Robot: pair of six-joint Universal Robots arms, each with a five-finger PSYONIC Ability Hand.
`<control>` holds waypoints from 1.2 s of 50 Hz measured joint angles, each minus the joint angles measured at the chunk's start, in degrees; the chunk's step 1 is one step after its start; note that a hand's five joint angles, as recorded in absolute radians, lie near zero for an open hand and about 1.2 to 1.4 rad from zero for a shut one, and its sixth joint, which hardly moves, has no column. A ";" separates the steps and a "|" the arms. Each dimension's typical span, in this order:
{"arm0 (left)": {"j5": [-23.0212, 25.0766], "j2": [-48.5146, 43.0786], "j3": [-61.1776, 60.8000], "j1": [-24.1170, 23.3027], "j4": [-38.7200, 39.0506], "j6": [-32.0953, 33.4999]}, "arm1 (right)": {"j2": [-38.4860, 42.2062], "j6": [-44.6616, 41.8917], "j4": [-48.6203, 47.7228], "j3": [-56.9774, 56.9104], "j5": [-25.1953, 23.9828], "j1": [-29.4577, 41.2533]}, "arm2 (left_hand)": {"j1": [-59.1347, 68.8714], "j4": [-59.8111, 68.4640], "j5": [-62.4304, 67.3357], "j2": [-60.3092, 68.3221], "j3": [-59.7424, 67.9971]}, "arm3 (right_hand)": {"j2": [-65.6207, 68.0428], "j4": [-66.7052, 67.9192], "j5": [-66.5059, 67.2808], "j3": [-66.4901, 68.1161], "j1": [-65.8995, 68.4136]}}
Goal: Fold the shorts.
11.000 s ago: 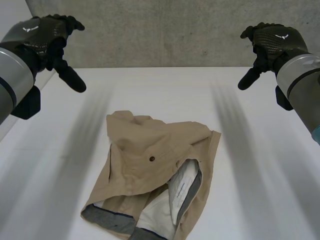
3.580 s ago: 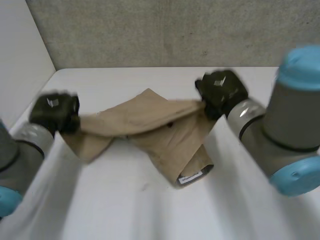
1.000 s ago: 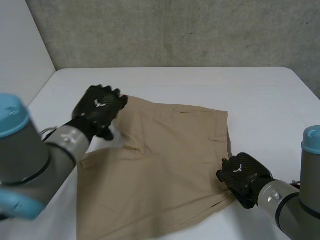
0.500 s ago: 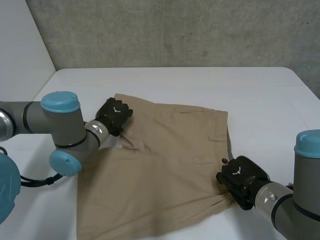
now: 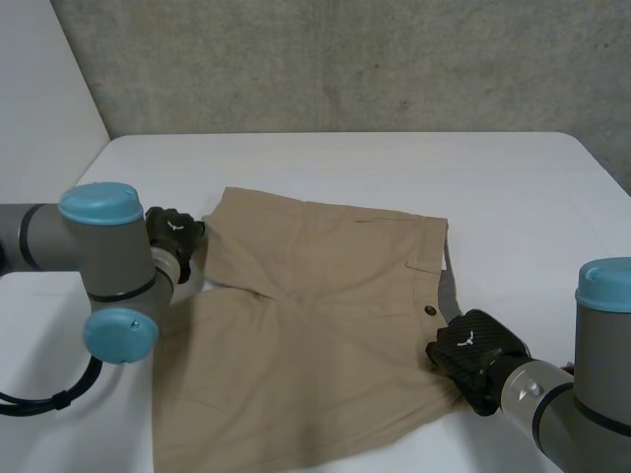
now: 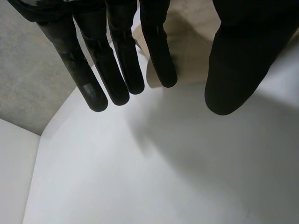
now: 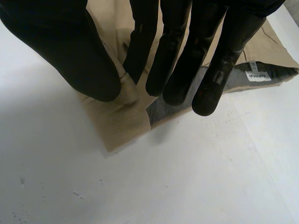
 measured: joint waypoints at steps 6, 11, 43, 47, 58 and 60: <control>0.94 3.25 -0.66 0.07 0.06 -3.52 | -0.01 0.00 0.01 0.12 -0.01 0.03 | 0.00 -0.82 -1.04 -0.79 -0.60 | 0.00 0.00 0.00 0.00 0.00; 4.10 4.81 -0.43 0.09 0.34 -5.90 | -0.01 0.01 -0.01 0.19 -0.03 0.02 | 0.00 -0.88 -1.08 -0.86 -0.61 | 0.00 0.00 0.00 0.00 0.00; 5.94 -3.63 2.98 2.32 0.08 3.21 | -0.08 0.89 -0.76 -0.11 -0.04 -0.19 | 21.34 24.40 20.42 23.94 23.16 | 0.00 0.00 0.00 0.00 0.00; 4.91 -2.66 2.13 2.20 0.06 3.19 | -0.09 2.30 -0.99 -0.45 -0.07 -0.18 | 16.10 16.97 16.59 16.15 16.42 | 0.00 0.00 0.00 0.00 0.00; 4.73 4.87 -2.39 1.67 -0.02 1.78 | -0.18 7.11 -1.18 -1.72 -1.07 0.05 | -16.33 -18.08 -18.47 -17.45 -17.55 | 0.00 0.00 0.00 0.00 0.00; 4.74 7.10 -3.69 1.64 -0.03 1.04 | -0.18 7.70 -1.18 -2.05 -1.34 0.06 | -16.33 -18.08 -18.48 -17.45 -17.55 | 0.00 0.00 0.00 0.00 0.00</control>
